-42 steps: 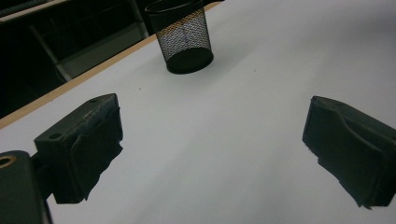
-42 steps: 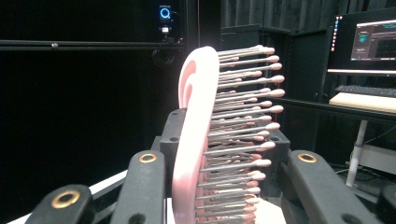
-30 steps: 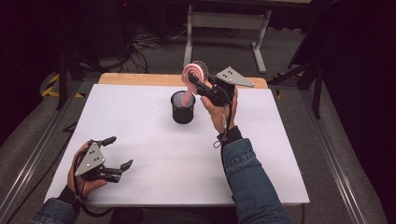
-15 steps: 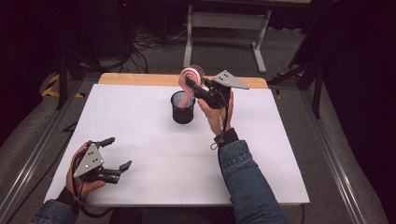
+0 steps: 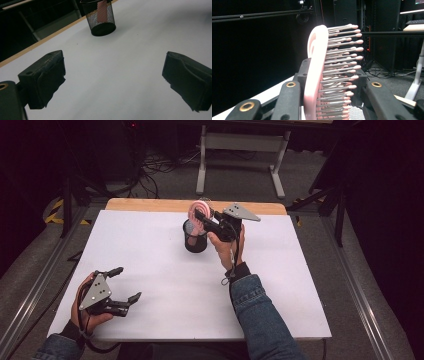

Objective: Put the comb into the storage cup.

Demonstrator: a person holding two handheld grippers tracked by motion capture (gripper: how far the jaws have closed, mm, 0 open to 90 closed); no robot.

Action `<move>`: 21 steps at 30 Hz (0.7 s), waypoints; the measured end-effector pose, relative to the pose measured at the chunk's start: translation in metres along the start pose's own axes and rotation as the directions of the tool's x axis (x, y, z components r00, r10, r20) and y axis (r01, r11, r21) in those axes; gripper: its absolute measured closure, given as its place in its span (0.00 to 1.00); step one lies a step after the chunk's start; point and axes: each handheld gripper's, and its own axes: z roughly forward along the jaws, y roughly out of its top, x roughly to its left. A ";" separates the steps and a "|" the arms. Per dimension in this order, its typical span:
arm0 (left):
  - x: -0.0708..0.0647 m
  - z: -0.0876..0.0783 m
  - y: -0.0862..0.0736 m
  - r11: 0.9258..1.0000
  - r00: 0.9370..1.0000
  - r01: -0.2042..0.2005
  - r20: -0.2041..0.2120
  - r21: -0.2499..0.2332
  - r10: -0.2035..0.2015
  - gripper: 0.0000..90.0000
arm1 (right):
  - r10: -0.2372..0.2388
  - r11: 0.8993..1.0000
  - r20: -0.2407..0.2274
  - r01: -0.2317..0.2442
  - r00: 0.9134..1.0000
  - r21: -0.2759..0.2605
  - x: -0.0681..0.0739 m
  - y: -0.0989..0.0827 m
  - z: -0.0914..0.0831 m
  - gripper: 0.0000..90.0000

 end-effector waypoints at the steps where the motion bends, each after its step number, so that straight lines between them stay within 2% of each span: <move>1: 0.000 0.000 0.000 1.000 1.000 -0.002 -0.001 0.001 0.002 0.06 | 0.002 1.000 0.001 -0.002 1.000 0.001 0.000 -0.001 0.000 0.71; 21: 0.000 0.000 0.000 1.000 1.000 -0.002 0.000 0.003 0.002 0.06 | 0.020 0.999 0.003 -0.020 1.000 0.032 -0.003 -0.014 0.008 0.70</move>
